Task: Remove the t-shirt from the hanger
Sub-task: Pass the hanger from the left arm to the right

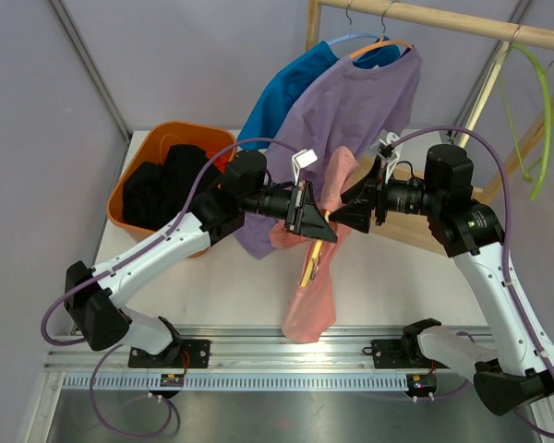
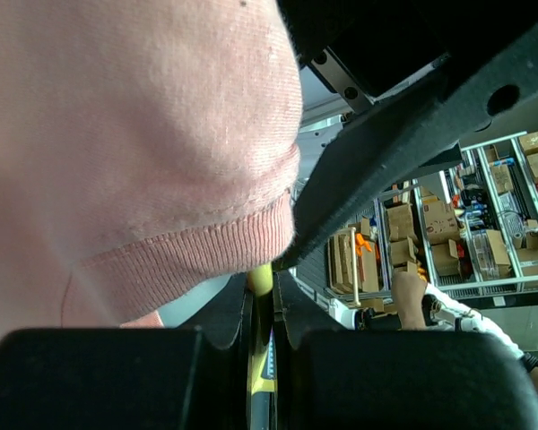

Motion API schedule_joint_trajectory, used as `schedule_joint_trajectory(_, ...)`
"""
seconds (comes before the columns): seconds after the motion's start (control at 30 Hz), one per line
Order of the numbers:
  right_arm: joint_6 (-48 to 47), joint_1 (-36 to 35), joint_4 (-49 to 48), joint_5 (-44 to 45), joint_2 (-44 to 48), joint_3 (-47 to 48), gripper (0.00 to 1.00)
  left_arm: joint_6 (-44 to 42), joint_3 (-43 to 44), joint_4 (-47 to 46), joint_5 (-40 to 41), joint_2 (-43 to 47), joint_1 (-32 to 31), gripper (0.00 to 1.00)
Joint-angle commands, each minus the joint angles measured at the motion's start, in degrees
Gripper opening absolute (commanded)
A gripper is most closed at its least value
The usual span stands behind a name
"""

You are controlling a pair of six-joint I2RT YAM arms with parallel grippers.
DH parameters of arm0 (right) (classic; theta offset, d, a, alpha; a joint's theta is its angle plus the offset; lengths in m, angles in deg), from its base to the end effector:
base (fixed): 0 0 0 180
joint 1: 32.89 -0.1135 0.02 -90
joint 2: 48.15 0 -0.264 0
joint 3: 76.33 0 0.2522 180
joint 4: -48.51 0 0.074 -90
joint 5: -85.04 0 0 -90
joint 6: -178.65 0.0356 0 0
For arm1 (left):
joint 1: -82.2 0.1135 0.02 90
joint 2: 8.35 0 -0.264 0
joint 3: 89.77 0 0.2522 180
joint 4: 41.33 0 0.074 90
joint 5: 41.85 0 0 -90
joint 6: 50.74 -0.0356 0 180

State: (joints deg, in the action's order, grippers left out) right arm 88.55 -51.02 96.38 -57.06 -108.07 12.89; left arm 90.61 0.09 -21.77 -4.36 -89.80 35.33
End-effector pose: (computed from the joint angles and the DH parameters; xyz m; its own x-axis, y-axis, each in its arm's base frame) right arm 0.1799 0.0885 0.4348 -0.3011 -0.0997 -0.9484 -0.9025 0.3509 0.2496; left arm 0.2010 -0.2558 0.3930 -0.8451 0.2069 -0.4929 0.5066 0.0153 -0.8621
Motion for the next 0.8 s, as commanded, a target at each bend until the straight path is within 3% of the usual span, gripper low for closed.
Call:
schedule_joint_trajectory(0.0, 0.45, -0.5, -2.12, 4.19, 0.07, 0.21, 0.65, 2.87, 3.18, -5.01, -3.12, 0.94, -0.5, 0.0)
schedule_joint_trajectory(0.13, -1.92, -0.68, -1.77, 4.02, -0.28, 0.91, 0.34, 2.88, 2.66, -4.84, -3.47, 1.03, -0.59, 0.0)
schedule_joint_trajectory(0.27, -2.71, -0.59, -1.59, 3.41, -0.2, 1.09, 0.18, 2.09, 2.39, -3.35, -3.65, 1.38, -0.59, 0.0)
schedule_joint_trajectory(0.5, -4.12, -0.5, 1.39, 9.54, 0.77, 6.0, 0.0, -4.85, 2.66, 7.36, -3.21, 1.03, -0.5, 0.0)
schedule_joint_trajectory(0.6, -3.86, -0.33, 2.37, 14.73, 0.25, 9.42, 0.0, -8.8, 2.74, 12.9, -2.51, 0.77, -0.5, 0.0)
schedule_joint_trajectory(0.77, -2.37, 0.29, 2.37, 14.39, -0.99, 13.39, 0.0, -12.41, 3.53, 17.65, -1.1, 1.12, -0.41, 0.0)
